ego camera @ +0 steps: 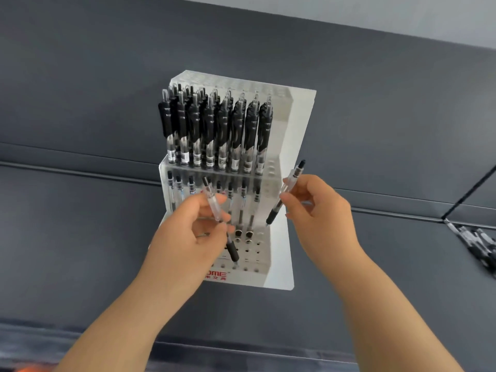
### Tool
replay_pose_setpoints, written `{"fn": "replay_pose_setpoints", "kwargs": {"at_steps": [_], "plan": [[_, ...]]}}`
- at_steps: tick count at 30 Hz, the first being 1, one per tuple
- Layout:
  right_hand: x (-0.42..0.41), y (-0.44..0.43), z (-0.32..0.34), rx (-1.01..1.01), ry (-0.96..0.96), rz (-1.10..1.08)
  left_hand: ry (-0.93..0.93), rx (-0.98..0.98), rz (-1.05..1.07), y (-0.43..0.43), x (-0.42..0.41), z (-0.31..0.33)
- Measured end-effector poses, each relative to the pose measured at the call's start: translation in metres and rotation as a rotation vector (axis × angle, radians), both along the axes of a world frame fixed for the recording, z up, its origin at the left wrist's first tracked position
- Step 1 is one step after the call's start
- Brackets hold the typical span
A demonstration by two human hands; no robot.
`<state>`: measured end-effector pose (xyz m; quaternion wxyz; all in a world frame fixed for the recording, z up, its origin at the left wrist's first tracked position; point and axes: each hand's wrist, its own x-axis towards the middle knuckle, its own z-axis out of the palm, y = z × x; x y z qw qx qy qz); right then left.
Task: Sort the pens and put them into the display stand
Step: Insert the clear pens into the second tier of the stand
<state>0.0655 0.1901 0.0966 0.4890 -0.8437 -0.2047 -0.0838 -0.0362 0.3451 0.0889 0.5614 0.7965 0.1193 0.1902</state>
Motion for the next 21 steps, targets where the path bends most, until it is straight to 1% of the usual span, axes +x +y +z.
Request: {"fn": "replay_pose_setpoints", "kwargs": {"at_steps": [11,16,21], "plan": [[0.012,0.005,-0.010,-0.022,-0.014,0.094,-0.040,-0.030,0.073,-0.003,0.011,0.009],[0.012,0.006,-0.024,-0.134,-0.101,0.065,-0.031,-0.065,0.091,0.002,0.015,0.005],[0.011,0.010,-0.029,-0.201,-0.099,0.005,-0.035,-0.038,0.056,0.011,0.016,0.004]]}}
